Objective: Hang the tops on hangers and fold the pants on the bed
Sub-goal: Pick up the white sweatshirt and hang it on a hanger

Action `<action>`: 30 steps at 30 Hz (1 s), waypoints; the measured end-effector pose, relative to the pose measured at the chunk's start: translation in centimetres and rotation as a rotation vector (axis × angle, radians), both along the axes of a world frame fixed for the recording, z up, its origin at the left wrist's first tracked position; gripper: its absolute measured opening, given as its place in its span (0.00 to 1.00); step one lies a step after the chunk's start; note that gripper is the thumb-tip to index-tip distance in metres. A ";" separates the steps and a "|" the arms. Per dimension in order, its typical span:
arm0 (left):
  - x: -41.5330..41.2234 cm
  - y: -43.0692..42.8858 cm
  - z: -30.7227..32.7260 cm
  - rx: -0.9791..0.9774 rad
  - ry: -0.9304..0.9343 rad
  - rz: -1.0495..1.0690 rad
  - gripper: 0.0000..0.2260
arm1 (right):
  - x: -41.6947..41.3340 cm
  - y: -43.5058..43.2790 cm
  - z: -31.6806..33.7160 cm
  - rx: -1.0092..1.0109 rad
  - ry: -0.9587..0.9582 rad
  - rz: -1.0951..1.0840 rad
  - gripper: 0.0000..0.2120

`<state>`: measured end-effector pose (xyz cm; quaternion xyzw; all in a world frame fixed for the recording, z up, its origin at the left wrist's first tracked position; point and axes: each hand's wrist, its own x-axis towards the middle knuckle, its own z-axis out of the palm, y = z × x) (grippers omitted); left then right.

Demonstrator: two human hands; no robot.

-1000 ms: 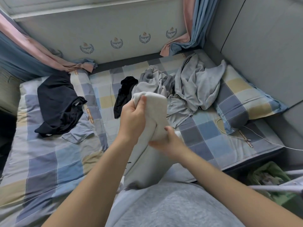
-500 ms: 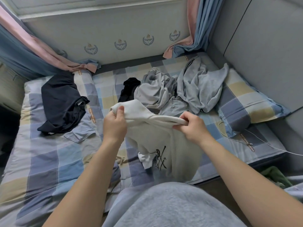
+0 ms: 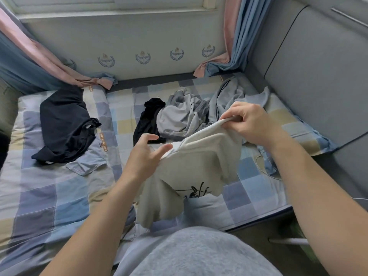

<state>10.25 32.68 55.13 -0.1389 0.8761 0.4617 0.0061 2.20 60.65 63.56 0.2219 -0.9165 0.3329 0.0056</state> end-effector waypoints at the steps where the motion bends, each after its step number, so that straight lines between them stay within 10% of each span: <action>1: 0.1 0.2 0.4 0.019 -0.038 -0.100 0.26 | -0.2 -0.2 0.5 0.013 0.041 0.023 0.06; 8: 0.7 3.3 0.3 0.156 -0.202 -0.528 0.18 | -1.6 -5.1 0.5 -0.143 0.272 0.100 0.08; 22: 1.1 3.4 1.6 0.986 -0.081 0.073 0.10 | 6.8 -4.0 -13.8 -0.141 -0.905 0.046 0.32; 30: -0.8 1.8 1.8 0.857 0.026 0.199 0.09 | 6.4 -2.7 -16.3 0.080 -0.586 -0.224 0.12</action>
